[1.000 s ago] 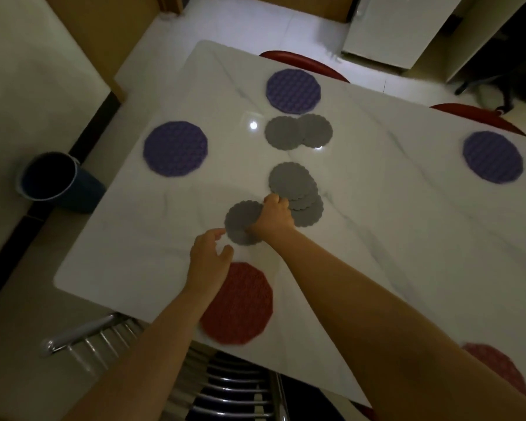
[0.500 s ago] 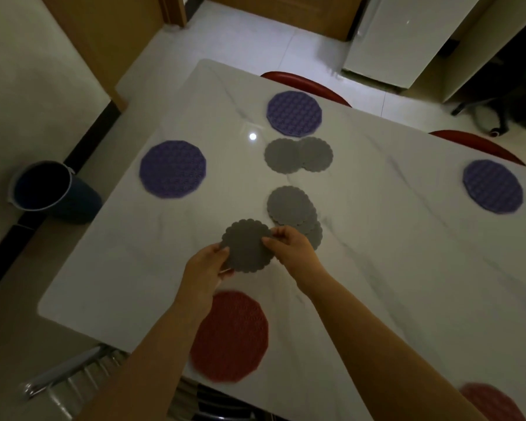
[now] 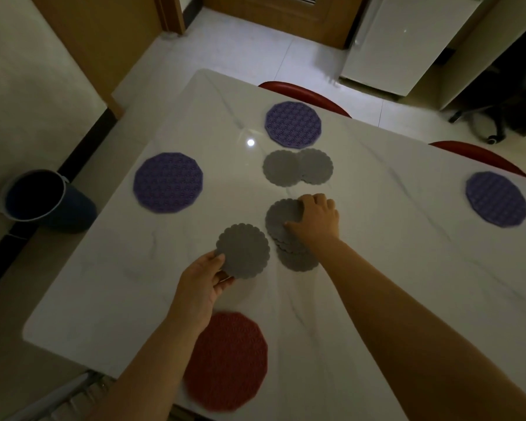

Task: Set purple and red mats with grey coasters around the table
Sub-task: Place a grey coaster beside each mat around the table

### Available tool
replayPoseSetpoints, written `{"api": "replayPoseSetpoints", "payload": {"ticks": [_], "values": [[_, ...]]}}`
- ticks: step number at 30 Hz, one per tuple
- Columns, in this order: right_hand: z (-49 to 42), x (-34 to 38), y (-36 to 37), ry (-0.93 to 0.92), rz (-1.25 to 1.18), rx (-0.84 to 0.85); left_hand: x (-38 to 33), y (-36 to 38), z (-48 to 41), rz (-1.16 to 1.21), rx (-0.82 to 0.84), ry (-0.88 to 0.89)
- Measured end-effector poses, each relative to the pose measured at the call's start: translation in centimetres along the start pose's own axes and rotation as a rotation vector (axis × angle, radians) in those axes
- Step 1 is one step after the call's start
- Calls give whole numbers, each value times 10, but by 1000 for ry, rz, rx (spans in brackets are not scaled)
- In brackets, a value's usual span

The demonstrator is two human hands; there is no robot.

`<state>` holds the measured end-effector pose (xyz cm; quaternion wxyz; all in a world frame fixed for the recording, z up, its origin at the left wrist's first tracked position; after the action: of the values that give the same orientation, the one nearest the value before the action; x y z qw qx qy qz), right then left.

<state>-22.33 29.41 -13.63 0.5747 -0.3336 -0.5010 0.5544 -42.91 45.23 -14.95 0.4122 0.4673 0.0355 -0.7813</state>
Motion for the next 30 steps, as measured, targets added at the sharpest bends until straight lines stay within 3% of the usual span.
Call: {"api": "replayPoseSetpoints", "payload": {"ticks": [3,9,14,16,20,25,30], "values": [[14,-5,-6,19,-310,-59,3,2,-4,8,-18,-27],[46,-12,-10,150,-1133,62,5,14,-14,40,10,-68],[53,-29,-18,323,-1380,-46,9,19,-13,57,22,-76],[51,-28,-15,359,-1465,37,10,18,-11,53,28,-72],[63,2,3,265,-1278,215,10,25,-8,58,89,-69],[66,11,13,196,-931,58,13,36,-4,118,149,-90],[69,14,24,144,-776,162,14,31,-5,100,172,-118]]}}
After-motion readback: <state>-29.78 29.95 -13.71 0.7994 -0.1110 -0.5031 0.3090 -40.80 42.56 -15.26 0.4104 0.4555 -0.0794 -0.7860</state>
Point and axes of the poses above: each hand's wrist, its own z-axis away from the middle knuckle, its own y-axis out of the palm, x = y × z, the point moved 7 cm from there along -z, towards the middle knuckle, and after that the axes turned 7 degrees about y, right-handed, at the moved point
